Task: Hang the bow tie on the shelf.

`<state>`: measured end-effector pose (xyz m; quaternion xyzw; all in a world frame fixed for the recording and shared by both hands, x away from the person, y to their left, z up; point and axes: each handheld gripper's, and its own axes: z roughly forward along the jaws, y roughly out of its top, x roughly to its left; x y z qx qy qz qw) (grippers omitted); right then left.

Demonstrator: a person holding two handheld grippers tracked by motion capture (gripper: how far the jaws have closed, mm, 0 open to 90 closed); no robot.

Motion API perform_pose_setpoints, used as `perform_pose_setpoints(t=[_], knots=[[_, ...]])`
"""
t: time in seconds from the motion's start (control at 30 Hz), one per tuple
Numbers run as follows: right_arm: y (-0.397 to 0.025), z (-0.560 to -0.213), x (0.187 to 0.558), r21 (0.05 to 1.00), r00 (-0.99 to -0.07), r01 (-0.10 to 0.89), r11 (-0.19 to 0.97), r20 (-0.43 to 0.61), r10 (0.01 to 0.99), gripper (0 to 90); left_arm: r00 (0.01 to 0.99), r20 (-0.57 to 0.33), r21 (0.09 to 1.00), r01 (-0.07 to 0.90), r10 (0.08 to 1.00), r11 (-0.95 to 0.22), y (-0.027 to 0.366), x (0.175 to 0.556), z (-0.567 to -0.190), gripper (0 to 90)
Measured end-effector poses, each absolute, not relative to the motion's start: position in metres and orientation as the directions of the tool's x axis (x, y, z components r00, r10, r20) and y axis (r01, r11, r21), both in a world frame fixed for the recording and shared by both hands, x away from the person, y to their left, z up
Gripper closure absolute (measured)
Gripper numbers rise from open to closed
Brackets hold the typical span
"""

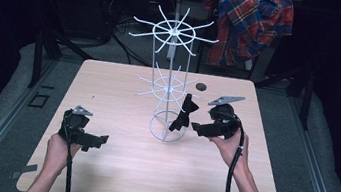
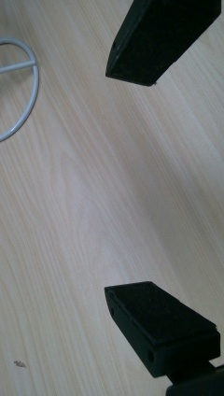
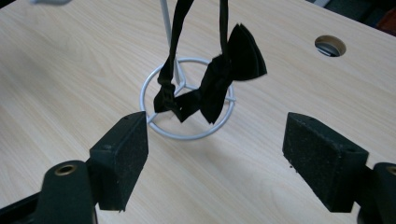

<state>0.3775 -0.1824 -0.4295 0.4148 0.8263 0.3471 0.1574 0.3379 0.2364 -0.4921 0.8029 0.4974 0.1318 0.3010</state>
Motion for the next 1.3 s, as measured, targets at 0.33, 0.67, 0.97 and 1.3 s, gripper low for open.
perform_pose_setpoints(t=[0.33, 0.67, 0.97, 1.3], knots=[[-0.196, -0.433, 0.355, 0.681, -0.619, 0.588, 0.436, 0.031, 0.785, 16.0, 0.473, -0.085, 0.617, 0.716, 0.877, -0.327, 0.235, 0.338, -0.492, 0.0], [-0.214, -0.446, 0.335, 0.654, -0.608, 0.625, 0.427, 0.064, 0.792, 12.4, 0.477, -0.082, 0.620, 0.712, 0.875, -0.330, 0.233, 0.338, -0.492, 0.0], [-0.224, -0.482, 0.323, 0.550, -0.600, 0.697, 0.460, 0.095, 0.794, 10.5, 0.478, -0.086, 0.619, 0.713, 0.874, -0.330, 0.233, 0.338, -0.492, 0.0], [-0.226, -0.495, 0.330, 0.507, -0.604, 0.717, 0.479, 0.108, 0.789, 11.4, 0.484, -0.086, 0.617, 0.712, 0.871, -0.335, 0.231, 0.339, -0.492, 0.0]])
